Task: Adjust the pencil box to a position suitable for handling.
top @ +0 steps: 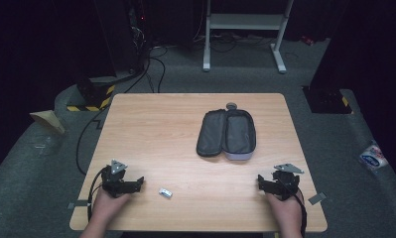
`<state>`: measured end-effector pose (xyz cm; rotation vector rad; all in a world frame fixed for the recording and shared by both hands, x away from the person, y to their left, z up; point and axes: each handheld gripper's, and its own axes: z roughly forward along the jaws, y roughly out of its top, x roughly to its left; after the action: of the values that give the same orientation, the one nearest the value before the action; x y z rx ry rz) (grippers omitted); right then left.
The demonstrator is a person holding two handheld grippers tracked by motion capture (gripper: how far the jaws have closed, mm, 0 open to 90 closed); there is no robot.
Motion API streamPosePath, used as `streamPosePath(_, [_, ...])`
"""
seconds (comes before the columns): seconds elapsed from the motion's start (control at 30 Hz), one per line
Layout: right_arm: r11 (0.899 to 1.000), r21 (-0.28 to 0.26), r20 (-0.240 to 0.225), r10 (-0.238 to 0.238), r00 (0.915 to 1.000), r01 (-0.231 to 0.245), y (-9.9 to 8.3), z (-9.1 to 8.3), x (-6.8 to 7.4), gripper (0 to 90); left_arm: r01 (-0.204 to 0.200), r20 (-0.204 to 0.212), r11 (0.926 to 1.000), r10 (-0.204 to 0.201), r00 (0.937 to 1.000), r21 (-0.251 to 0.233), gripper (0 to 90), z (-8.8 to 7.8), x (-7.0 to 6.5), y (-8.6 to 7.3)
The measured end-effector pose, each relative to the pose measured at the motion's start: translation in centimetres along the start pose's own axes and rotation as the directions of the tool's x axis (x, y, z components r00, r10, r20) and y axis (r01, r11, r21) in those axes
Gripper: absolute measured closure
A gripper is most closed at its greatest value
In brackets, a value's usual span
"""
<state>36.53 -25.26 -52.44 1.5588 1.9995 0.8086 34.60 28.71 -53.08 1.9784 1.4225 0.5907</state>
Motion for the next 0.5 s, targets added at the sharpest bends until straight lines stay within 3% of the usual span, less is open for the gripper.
streamPosePath(0.5, [1.000, -0.006, -0.018, -0.007, 0.9998, 0.007, -0.23, -0.29, -0.03, 12.0, 0.010, -0.016, 1.0000, -0.010, 0.9998, 0.001, 0.7, -0.06, -0.15, -0.02])
